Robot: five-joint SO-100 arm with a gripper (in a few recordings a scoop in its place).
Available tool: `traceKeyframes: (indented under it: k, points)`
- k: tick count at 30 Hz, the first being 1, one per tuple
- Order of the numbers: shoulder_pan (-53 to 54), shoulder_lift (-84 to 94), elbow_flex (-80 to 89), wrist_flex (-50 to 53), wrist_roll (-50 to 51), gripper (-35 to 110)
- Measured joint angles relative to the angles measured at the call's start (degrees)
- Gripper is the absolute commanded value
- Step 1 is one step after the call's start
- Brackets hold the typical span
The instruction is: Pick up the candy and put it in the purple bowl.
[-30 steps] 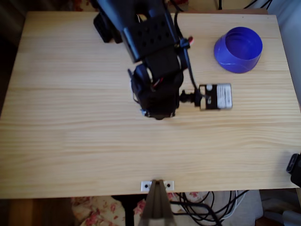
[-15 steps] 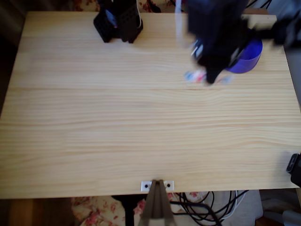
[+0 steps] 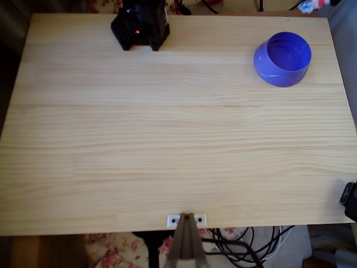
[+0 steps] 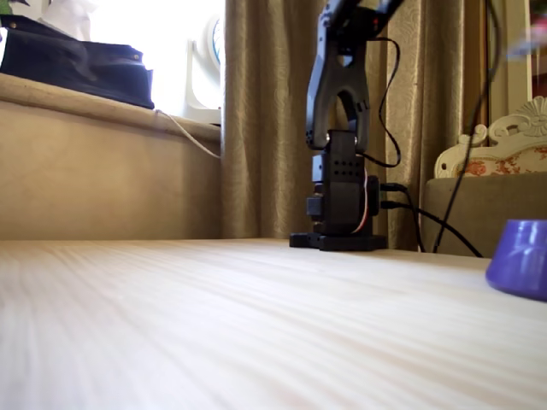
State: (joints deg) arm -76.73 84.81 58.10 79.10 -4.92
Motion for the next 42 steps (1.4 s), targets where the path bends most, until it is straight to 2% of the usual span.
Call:
traceKeyframes:
  k: [8, 12, 31, 37, 42]
  points:
    - [-0.53, -9.05, -0.88, -6.59, 1.49, 0]
    - [0.79, -9.58, 1.41, -9.49, 1.14, 5]
    - [4.31, -4.31, 18.37, -10.63, 3.52, 17]
    - [5.63, -0.62, 20.21, -10.28, 3.43, 0]
    - [11.25, 3.6, 20.3, -10.28, 2.29, 0]
